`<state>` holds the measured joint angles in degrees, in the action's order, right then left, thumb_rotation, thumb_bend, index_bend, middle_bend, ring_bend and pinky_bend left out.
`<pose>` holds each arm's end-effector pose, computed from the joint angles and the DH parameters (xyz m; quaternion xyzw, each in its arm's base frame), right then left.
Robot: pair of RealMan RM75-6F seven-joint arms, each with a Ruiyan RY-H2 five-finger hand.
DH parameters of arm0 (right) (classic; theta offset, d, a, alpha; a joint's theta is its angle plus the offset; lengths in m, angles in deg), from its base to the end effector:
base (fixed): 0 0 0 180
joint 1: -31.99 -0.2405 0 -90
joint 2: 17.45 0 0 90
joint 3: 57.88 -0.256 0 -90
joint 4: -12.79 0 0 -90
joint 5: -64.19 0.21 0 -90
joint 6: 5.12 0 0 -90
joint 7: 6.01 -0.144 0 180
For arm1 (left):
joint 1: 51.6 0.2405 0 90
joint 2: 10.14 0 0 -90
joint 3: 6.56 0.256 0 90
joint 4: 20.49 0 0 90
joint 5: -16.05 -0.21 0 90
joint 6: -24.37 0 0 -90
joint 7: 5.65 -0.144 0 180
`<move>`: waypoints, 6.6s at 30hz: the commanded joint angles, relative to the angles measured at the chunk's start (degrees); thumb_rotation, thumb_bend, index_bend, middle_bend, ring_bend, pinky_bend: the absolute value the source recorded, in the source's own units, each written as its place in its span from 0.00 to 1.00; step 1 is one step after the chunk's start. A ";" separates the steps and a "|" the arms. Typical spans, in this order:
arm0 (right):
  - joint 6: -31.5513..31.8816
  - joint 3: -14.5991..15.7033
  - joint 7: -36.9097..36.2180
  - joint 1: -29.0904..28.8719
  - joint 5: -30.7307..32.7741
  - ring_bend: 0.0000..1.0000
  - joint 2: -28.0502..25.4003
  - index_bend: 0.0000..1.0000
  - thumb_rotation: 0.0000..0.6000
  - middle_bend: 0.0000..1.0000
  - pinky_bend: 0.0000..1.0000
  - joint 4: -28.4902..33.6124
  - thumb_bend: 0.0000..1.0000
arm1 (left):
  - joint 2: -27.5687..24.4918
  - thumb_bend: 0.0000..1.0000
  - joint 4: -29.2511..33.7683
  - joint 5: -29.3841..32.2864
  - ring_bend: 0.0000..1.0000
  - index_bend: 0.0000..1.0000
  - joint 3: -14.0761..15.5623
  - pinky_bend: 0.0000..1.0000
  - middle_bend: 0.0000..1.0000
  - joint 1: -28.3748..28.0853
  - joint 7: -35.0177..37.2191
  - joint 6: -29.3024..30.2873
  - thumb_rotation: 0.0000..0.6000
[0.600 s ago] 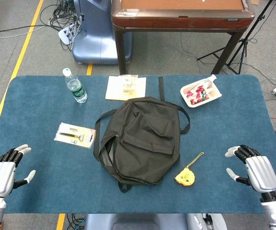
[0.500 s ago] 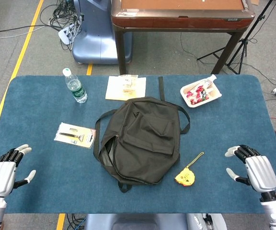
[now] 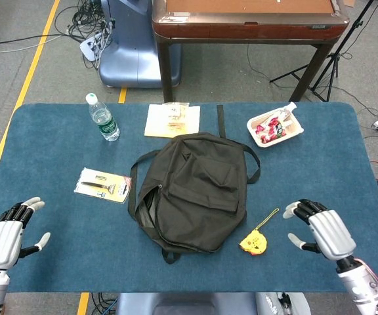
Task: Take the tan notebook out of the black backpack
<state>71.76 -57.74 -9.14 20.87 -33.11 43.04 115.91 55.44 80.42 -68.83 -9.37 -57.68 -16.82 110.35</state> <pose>-0.2425 -0.1888 0.1285 0.6788 -0.4081 0.4340 0.4293 -0.2760 0.1839 0.1420 -0.5997 -0.3766 -0.3893 0.5890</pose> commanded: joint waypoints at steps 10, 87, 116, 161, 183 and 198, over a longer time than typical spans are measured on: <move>-20.58 -1.11 8.94 -12.62 2.91 0.11 3.65 0.26 1.00 0.21 0.22 6.04 0.19 | -0.94 0.21 1.60 -0.11 0.19 0.24 -0.10 0.25 0.20 0.26 -1.05 0.44 1.00; -14.18 -17.73 19.28 -27.65 41.99 0.17 31.75 0.65 1.00 0.37 0.21 -6.97 0.67 | 18.20 0.21 -27.13 -30.93 0.43 0.42 0.59 0.40 0.48 -31.60 38.04 -10.08 1.00; -15.20 -19.05 15.88 -28.90 45.01 0.17 33.48 0.65 1.00 0.35 0.21 -9.62 0.67 | 45.05 0.21 -78.52 -30.94 0.19 0.22 9.08 0.27 0.20 -44.04 39.80 -7.31 1.00; -15.86 -18.55 16.35 -29.37 48.31 0.17 32.17 0.65 1.00 0.34 0.21 -10.03 0.67 | 56.55 0.31 -90.76 -19.49 0.18 0.30 12.10 0.27 0.19 -47.13 48.10 -16.15 1.00; -17.69 -18.54 16.30 -29.80 50.90 0.17 31.06 0.65 1.00 0.33 0.21 -11.21 0.67 | 52.20 0.60 -84.40 -16.95 0.39 0.58 10.97 0.28 0.51 -44.19 53.93 -1.60 1.00; -19.28 -17.31 14.85 -29.33 50.15 0.17 29.62 0.65 1.00 0.33 0.21 -10.30 0.67 | 33.78 0.60 -53.83 -15.88 0.47 0.60 7.31 0.31 0.62 -41.99 46.45 8.50 1.00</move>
<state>52.51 -75.08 5.74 -8.49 17.04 72.68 105.58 94.90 18.42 -84.91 -0.85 -100.34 33.40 116.97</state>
